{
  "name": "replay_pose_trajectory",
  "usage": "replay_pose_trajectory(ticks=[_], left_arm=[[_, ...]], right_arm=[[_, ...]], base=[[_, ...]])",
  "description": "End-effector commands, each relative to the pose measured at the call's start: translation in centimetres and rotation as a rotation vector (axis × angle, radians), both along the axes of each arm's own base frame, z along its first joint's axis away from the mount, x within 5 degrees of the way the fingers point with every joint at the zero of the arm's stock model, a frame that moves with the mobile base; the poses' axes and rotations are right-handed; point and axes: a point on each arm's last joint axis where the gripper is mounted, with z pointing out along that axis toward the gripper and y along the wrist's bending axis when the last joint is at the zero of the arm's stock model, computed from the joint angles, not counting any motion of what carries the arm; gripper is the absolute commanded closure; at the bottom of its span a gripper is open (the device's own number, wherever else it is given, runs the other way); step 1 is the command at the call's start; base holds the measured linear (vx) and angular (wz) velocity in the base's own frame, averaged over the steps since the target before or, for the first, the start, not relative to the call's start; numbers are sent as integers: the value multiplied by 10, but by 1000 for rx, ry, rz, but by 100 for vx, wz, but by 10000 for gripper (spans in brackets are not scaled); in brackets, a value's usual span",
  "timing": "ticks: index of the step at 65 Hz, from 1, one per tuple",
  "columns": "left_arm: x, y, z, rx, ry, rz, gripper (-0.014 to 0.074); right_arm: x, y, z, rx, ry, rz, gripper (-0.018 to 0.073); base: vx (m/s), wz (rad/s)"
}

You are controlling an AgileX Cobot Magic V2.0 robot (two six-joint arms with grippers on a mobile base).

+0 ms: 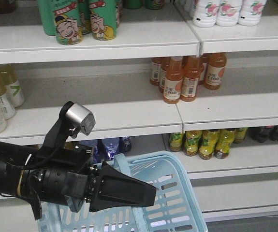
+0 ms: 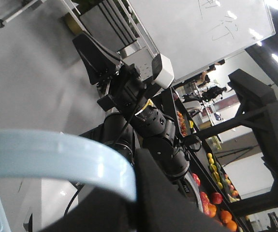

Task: Place coke in basket with both arms
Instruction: 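Hold the basket in the left gripper while the base turns away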

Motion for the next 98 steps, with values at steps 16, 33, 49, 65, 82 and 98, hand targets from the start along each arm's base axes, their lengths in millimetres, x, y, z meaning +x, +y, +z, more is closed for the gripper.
replay_pose_trajectory(ticks=[16, 33, 49, 65, 82, 98], left_arm=[[-13, 1, 28, -160, -10, -100, 603], [-13, 1, 28, -160, -10, -100, 603], [-13, 1, 28, -160, -10, -100, 603], [-13, 1, 28, -160, -10, -100, 603], [-13, 1, 28, -160, -10, -100, 603], [-13, 1, 28, -160, -10, -100, 602]], right_arm=[[0, 1, 5, -17, -73, 10, 564], [0, 1, 5, -17, -73, 10, 564], [0, 1, 5, -17, -73, 10, 564], [0, 1, 5, -17, -73, 10, 564], [0, 1, 5, -17, -73, 10, 564], [0, 1, 5, -17, -73, 10, 564]], base=[[-4, -43], [-4, -58], [-4, -62], [-5, -59], [-5, -54], [-4, -50]])
